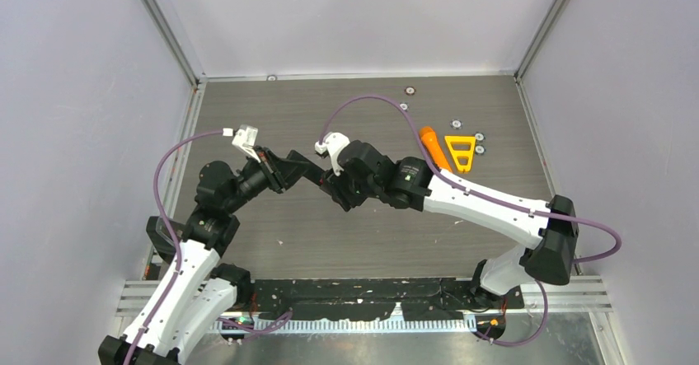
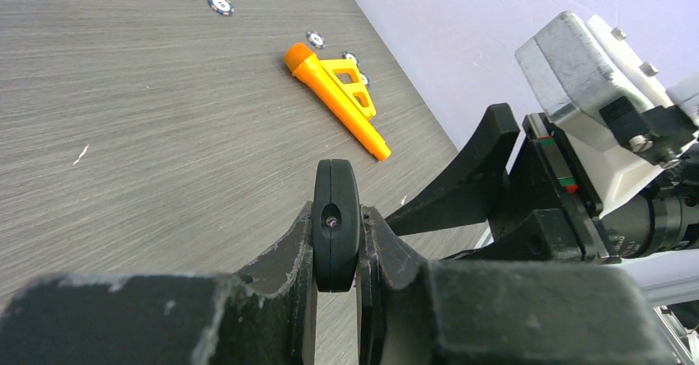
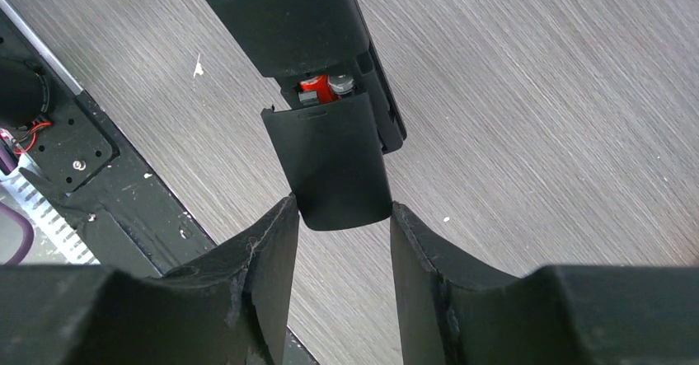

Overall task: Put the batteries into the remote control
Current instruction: Load the battery cover into the remote control.

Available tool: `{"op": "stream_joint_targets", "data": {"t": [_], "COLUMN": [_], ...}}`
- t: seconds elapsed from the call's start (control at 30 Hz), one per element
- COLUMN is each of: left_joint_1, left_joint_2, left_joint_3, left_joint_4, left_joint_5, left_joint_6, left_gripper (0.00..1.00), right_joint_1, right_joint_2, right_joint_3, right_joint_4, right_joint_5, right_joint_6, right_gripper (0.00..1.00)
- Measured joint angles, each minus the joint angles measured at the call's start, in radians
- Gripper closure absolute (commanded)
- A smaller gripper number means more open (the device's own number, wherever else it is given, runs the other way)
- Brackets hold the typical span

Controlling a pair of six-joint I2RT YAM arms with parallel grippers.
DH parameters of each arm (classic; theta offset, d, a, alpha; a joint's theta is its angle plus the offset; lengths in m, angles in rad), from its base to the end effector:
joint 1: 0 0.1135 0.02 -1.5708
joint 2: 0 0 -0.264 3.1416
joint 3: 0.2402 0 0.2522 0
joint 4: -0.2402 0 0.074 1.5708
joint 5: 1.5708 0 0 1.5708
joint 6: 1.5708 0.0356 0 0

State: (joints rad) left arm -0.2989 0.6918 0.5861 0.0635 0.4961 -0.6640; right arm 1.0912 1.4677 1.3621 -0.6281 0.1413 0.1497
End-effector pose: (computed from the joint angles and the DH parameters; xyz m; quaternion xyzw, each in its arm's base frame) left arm 0.1592 -0.0668 0.3113 0.0401 0.7190 -0.4677 0.5125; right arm 0.1539 0.2850 0.3368 -0.3878 0.8253 0.1832 0.3674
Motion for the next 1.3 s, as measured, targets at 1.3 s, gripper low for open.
{"op": "stream_joint_targets", "data": {"t": [1.3], "left_joint_1": [0.0], "left_joint_2": [0.017], "left_joint_3": [0.0], "left_joint_4": [-0.03], "left_joint_5": [0.002], "left_joint_6": [0.021], "left_gripper": [1.0], "right_joint_1": [0.0], "right_joint_2": [0.082], "right_joint_3": [0.069], "right_joint_4": [-0.044], "right_joint_5": [0.026], "right_joint_6": [-0.019], "right_gripper": [0.72]}}
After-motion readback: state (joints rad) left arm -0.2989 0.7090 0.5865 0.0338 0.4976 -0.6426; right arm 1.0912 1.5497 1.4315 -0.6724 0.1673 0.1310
